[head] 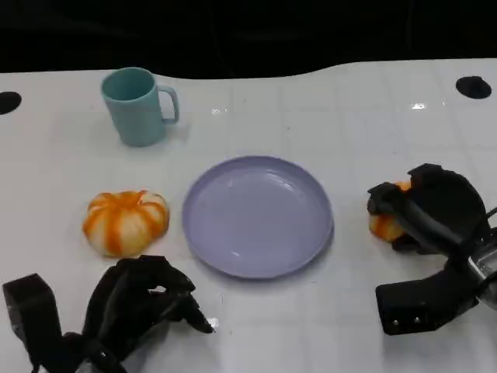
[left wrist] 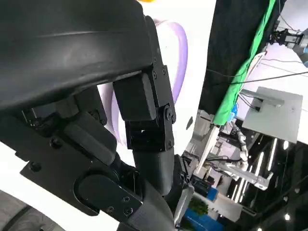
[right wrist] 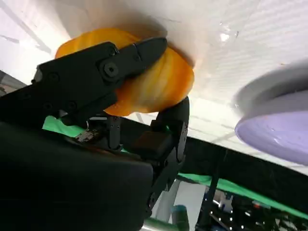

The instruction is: Grasp the bread from the table and place it into the plate.

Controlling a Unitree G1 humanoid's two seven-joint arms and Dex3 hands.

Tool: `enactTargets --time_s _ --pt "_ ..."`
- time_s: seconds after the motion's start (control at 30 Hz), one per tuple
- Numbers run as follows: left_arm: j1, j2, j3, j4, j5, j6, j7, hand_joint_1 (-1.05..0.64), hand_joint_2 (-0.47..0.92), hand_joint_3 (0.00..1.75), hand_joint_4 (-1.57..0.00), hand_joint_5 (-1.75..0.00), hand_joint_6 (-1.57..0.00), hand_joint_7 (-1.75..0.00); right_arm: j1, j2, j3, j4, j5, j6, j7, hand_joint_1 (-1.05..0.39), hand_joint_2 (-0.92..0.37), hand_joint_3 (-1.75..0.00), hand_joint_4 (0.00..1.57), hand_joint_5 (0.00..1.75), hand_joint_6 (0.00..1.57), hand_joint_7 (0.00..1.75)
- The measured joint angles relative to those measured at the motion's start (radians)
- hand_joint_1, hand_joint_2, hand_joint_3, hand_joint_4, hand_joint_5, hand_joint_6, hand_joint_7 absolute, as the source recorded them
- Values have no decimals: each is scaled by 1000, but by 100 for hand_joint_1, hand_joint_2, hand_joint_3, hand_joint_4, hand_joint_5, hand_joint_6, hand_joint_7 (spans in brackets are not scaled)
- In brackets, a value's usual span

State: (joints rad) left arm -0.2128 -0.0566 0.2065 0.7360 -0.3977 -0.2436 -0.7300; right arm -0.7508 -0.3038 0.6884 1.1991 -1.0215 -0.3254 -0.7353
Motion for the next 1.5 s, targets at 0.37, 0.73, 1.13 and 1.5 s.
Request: enactTargets --time_s 0.37,0.73,1.13,1.5 --pt "0 0 0 -2 0 0 0 -105 67 0 -157 -62 -157 -34 -2 12 -5 2 39 -69 -131 -14 -84 -8 94 175 71 175" --pt "1 0 0 -3 2 0 0 -105 68 0 -157 -63 -157 -35 -36 32 -48 -95 106 -190 -182 -12 -37 -105 100 175 75 175" --pt "4 0 -3 -4 6 -1 0 -105 68 0 -157 -62 -157 -35 -94 131 -49 -200 119 -188 -3 -23 -51 -73 98 175 88 135" --pt "19 -4 -5 -17 7 -1 0 -105 69 0 -157 -62 -157 -34 -156 242 -24 -123 114 -142 125 -28 -84 -8 90 175 115 29"
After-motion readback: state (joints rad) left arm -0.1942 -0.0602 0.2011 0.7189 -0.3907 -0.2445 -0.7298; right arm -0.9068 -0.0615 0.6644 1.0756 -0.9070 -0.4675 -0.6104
